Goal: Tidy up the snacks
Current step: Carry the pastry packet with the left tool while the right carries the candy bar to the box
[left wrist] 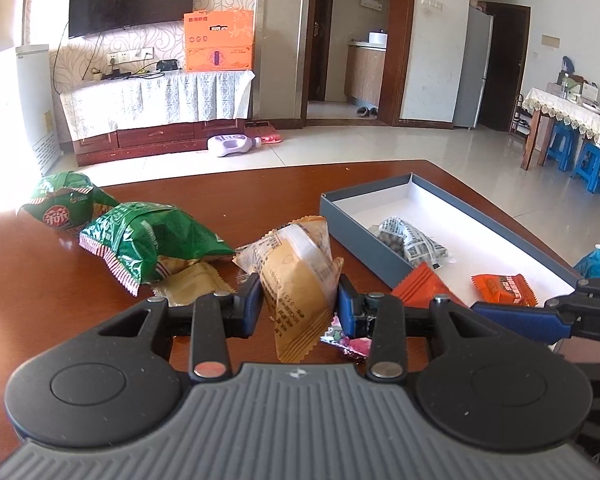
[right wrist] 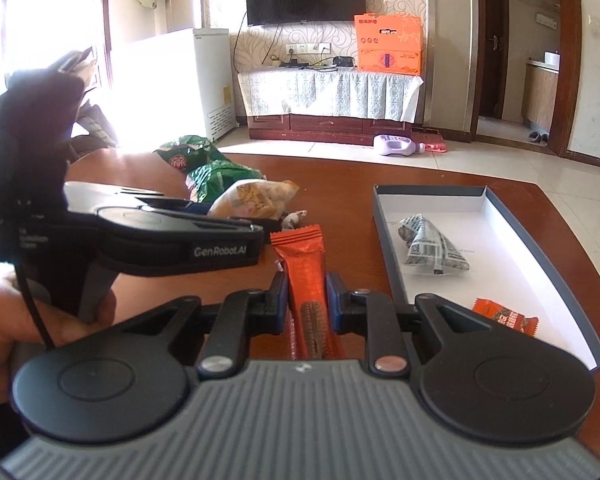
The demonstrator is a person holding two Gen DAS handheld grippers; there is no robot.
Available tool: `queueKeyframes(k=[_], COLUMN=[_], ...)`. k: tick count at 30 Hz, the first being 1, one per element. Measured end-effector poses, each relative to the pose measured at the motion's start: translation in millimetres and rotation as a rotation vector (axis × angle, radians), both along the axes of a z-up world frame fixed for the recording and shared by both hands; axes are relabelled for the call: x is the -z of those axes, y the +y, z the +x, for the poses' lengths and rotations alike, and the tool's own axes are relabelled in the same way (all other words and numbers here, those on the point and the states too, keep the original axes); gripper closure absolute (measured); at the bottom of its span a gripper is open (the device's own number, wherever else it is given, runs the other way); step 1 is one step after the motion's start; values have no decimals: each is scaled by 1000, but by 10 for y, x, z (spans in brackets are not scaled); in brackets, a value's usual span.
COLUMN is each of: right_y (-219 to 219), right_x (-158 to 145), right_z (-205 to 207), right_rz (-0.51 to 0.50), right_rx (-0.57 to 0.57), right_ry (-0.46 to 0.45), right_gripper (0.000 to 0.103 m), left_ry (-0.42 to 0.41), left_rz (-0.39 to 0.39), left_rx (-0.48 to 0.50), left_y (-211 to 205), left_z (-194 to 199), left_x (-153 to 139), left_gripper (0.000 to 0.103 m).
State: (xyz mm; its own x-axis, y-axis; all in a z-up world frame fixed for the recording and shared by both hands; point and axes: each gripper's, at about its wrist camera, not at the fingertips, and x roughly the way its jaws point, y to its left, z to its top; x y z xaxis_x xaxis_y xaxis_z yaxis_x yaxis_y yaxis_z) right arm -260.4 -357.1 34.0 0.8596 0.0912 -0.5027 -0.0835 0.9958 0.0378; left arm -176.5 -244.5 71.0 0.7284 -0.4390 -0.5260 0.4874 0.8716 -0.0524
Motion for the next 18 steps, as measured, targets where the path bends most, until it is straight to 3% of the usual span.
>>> queueKeyframes(k=[18], right_y=[-477], right_x=[-31], right_z=[-63], right_rz=[51], right_rx=[119], right_ry=[-40], right_gripper=[80], left_ry=[-4], left_rz=[5], left_rx=[95], left_y=[-545], left_z=[103], left_x=[-67], left_gripper=[59])
